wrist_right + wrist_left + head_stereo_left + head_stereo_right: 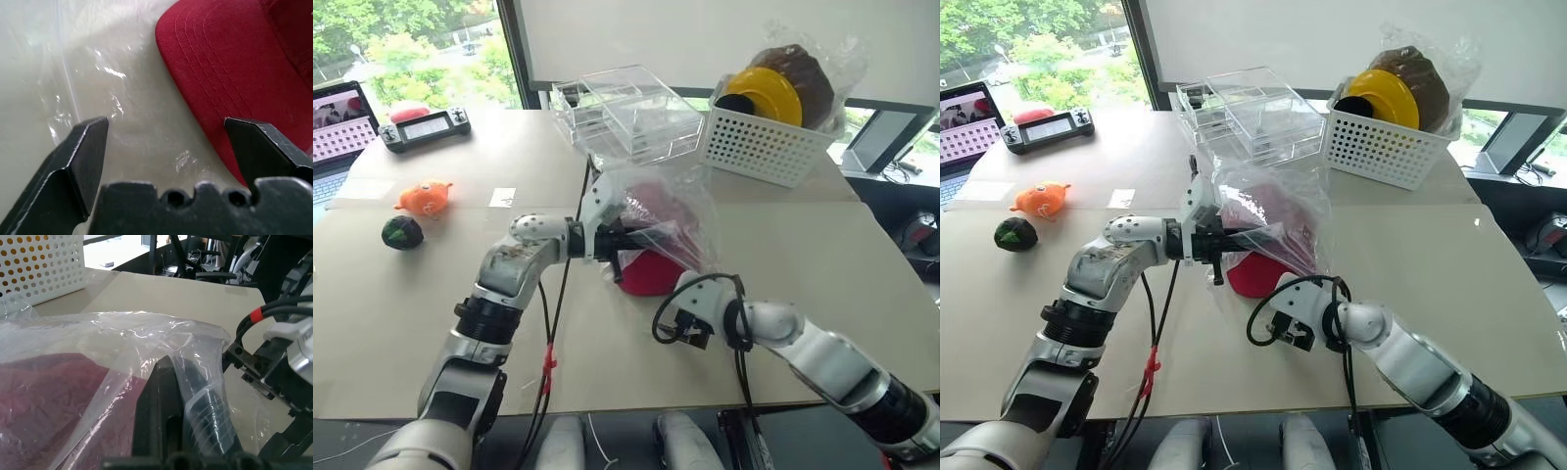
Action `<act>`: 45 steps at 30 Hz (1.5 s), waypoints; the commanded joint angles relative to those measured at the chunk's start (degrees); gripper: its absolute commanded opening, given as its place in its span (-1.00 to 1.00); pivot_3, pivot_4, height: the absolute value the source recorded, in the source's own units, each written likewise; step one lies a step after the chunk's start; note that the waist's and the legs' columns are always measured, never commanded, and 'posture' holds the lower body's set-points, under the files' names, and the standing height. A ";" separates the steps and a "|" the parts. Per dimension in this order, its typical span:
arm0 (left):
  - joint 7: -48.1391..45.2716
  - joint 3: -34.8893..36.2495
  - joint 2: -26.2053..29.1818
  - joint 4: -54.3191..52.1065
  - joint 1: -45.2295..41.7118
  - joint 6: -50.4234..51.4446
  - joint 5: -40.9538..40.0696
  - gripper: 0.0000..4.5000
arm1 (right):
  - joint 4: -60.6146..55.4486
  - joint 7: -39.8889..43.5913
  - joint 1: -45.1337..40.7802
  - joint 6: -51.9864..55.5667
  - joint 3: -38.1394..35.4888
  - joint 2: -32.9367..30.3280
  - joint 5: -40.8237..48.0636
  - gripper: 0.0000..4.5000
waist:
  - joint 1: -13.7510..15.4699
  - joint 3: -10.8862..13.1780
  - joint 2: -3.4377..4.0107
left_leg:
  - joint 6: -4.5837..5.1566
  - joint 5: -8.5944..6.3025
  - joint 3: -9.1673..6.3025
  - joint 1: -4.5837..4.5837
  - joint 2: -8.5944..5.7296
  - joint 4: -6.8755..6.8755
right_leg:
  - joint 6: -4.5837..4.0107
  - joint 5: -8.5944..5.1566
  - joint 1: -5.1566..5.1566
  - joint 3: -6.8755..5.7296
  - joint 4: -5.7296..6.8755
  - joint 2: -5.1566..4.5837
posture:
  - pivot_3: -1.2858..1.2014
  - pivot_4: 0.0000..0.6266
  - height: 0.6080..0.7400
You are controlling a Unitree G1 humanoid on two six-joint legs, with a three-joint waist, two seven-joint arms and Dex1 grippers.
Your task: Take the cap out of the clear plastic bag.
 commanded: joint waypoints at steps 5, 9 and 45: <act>1.03 1.08 -0.66 -3.12 -0.45 1.16 -1.90 -0.99 | 4.44 -5.91 -2.32 0.64 -1.74 7.84 -11.05 1.00 | 0.13 0.00 0.00 | 0.00 0.00 0.00 -0.03 0.00 0.02 | -0.07 0.05 -0.03 0.00 0.01 0.00 | 0.03 -0.52 0.92; 1.47 0.93 -0.99 -3.07 -0.45 1.31 -2.05 -0.99 | 6.01 -6.41 -2.76 -0.47 -0.19 8.30 -16.82 1.00 | 0.22 0.00 0.00 | 0.00 0.00 -0.01 -0.07 -0.01 0.02 | -0.08 0.05 -0.04 -0.02 0.01 -0.01 | 0.03 -0.52 0.92; 1.43 0.39 -0.63 -0.98 0.50 -0.04 -0.58 -1.00 | -5.39 -2.82 15.23 -15.30 -15.52 14.69 -34.63 -0.98 | 0.19 -0.01 0.00 | -0.01 0.00 0.00 0.10 -0.02 0.01 | -0.05 0.04 0.09 0.00 0.06 -0.01 | 0.03 -0.52 0.92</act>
